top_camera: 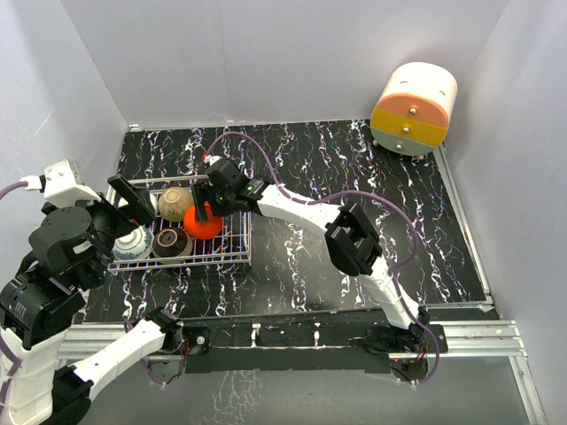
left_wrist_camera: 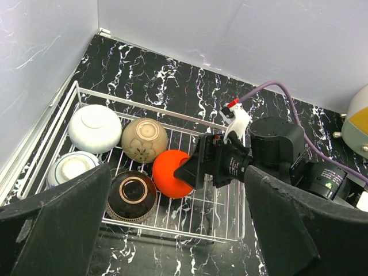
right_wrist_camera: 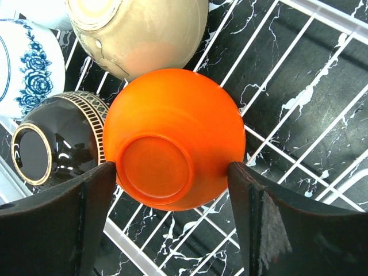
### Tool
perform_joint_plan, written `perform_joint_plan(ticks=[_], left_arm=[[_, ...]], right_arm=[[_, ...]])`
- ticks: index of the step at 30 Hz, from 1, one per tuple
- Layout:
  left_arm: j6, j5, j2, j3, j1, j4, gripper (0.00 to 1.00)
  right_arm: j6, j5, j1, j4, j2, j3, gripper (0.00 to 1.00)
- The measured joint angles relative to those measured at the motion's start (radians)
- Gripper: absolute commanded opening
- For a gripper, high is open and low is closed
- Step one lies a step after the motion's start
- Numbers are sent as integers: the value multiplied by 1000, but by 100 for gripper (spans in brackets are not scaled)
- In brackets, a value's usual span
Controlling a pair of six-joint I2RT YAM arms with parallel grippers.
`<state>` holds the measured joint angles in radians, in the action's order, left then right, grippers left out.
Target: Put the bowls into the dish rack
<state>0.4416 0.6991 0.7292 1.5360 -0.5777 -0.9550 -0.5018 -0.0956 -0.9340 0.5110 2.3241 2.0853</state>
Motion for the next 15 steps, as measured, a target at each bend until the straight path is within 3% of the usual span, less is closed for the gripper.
perform_joint_plan(ticks=[2, 9, 15], left_arm=[[0, 0, 0, 0, 0, 0, 97], [0, 5, -1, -10, 0, -2, 97], [0, 9, -1, -16, 0, -3, 97]], right_arm=[[1, -5, 0, -3, 0, 0, 67], [9, -1, 1, -14, -27, 10, 31], [7, -8, 7, 10, -27, 11, 23]])
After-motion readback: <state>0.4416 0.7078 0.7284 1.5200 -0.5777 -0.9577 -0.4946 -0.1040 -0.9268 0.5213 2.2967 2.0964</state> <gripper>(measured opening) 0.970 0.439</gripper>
